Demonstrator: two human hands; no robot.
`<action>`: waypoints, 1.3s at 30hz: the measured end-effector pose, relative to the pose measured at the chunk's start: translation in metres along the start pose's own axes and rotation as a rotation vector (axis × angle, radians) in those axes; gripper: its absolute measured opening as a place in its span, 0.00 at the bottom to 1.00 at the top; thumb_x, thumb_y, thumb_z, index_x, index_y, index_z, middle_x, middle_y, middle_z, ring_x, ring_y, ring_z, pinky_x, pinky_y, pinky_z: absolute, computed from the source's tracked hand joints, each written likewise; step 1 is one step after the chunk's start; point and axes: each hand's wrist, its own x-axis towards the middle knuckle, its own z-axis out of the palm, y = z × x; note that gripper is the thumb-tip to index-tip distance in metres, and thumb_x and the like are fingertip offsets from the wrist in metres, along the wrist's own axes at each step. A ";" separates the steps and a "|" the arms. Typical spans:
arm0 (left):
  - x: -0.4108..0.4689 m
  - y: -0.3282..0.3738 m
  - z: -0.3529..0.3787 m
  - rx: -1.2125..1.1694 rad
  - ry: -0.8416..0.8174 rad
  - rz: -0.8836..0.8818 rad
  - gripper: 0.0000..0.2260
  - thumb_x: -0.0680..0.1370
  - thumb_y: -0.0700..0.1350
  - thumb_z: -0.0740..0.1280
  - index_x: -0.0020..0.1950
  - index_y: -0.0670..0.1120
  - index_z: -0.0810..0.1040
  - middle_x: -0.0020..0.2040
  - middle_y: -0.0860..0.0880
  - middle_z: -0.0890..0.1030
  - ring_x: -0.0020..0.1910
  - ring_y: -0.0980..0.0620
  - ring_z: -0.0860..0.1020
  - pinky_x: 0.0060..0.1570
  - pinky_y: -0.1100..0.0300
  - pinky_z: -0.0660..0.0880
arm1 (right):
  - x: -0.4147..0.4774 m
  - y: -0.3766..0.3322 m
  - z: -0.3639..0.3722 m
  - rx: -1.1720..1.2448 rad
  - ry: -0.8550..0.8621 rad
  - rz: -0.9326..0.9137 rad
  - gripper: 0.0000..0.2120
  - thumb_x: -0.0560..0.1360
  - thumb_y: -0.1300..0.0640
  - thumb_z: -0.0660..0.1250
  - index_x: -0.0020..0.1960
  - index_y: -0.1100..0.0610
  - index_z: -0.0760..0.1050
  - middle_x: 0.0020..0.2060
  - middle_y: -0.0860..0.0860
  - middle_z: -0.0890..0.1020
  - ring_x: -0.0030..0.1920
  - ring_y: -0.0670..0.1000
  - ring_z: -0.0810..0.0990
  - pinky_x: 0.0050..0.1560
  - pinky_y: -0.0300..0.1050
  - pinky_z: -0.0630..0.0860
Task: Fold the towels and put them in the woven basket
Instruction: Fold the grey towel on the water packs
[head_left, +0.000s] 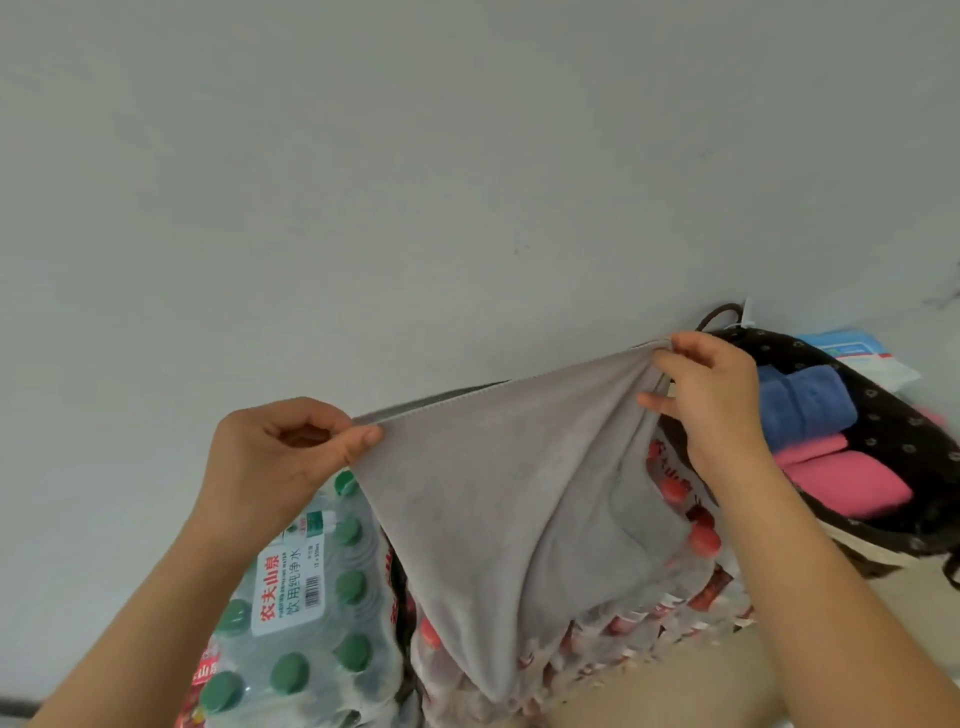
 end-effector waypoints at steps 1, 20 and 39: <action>-0.006 0.004 -0.005 -0.031 0.012 0.018 0.07 0.65 0.46 0.76 0.35 0.43 0.83 0.32 0.48 0.83 0.27 0.59 0.77 0.27 0.72 0.70 | -0.010 -0.006 -0.002 0.035 0.001 0.003 0.07 0.77 0.65 0.63 0.49 0.56 0.77 0.41 0.47 0.77 0.42 0.45 0.76 0.40 0.48 0.82; -0.019 0.020 -0.071 0.047 -0.129 0.091 0.04 0.72 0.46 0.72 0.37 0.50 0.82 0.32 0.54 0.81 0.30 0.60 0.74 0.36 0.65 0.71 | -0.080 -0.079 -0.040 -0.245 -0.070 -0.162 0.10 0.73 0.61 0.64 0.34 0.52 0.77 0.28 0.47 0.72 0.31 0.48 0.67 0.32 0.40 0.64; 0.065 -0.155 0.081 0.834 -0.044 0.093 0.08 0.70 0.36 0.70 0.34 0.43 0.73 0.32 0.48 0.74 0.27 0.45 0.70 0.26 0.57 0.69 | 0.074 0.145 0.059 -0.797 -0.176 -0.032 0.01 0.74 0.58 0.69 0.44 0.56 0.77 0.39 0.51 0.82 0.43 0.53 0.80 0.47 0.48 0.77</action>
